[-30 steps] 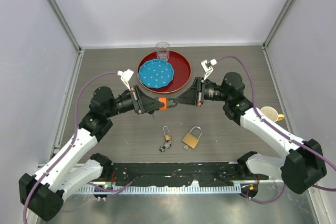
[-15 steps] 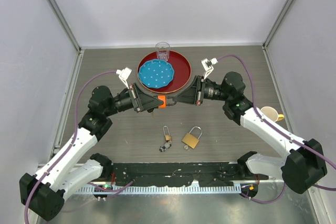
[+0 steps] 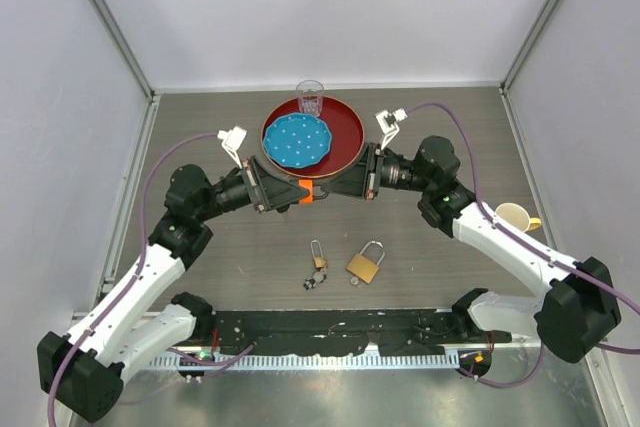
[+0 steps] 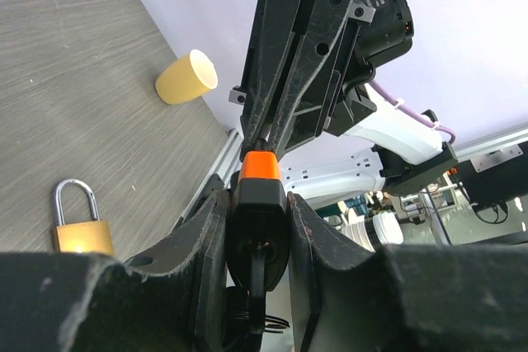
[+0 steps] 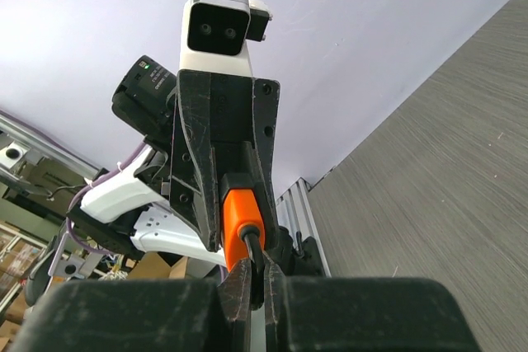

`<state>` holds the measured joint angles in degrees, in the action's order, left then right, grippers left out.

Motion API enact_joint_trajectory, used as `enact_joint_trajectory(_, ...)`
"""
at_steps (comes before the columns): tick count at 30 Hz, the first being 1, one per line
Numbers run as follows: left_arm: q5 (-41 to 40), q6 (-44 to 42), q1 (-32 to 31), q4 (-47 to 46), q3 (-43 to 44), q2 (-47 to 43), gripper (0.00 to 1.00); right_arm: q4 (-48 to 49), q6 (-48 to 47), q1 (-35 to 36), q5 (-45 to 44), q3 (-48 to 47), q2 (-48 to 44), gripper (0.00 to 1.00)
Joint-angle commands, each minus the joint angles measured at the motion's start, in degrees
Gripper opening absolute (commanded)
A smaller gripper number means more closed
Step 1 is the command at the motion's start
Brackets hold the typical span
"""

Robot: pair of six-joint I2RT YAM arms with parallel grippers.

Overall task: Lock with the key
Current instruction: Lock the lock.

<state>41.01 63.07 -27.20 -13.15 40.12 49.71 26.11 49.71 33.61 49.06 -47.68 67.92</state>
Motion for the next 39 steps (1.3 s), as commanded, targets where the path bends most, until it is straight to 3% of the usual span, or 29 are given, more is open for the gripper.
enact_joint_trajectory(1, 1.5, 2.1, -1.5, -8.2, 0.3, -0.2, 0.00, 4.3, 0.6, 4.5, -0.4, -3.4, 2.0, 0.02)
enact_joint_trajectory(19, -0.9, 0.0, -5.4, -8.0, -0.2, 2.8, 0.00, 5.4, 0.2, 7.9, -2.7, -6.3, 4.8, 0.02)
enact_joint_trajectory(25, -3.7, -8.3, -5.3, 7.3, 3.2, -0.4, 0.00, -4.0, -6.0, 7.5, -4.5, -7.6, 2.5, 0.02)
enact_joint_trajectory(30, -6.3, -9.5, -5.2, 12.0, 3.6, -3.2, 0.00, -6.2, -6.4, 6.5, -5.5, -7.6, 1.3, 0.04)
enact_joint_trajectory(31, -6.8, -9.4, -5.2, 12.2, 3.4, -3.6, 0.00, -6.7, -6.4, 6.4, -6.4, -7.4, 1.2, 0.08)
enact_joint_trajectory(32, -8.2, -9.2, -5.2, 12.4, 3.2, -4.4, 0.00, -7.6, -6.4, 6.3, -7.1, -7.3, 0.9, 0.21)
enact_joint_trajectory(34, -9.9, -8.8, -5.2, 12.8, 3.1, -5.1, 0.00, -8.2, -5.9, 5.9, -9.8, -6.4, -0.3, 0.36)
enact_joint_trajectory(35, -11.7, -8.6, -5.1, 12.8, 3.0, -5.3, 0.00, -8.3, -5.3, 5.8, -10.7, -5.8, -0.9, 0.49)
enact_joint_trajectory(39, -13.3, -6.6, -5.2, 10.6, 2.3, -5.3, 0.00, -9.1, -4.5, 4.9, -15.8, -3.4, -3.7, 0.79)
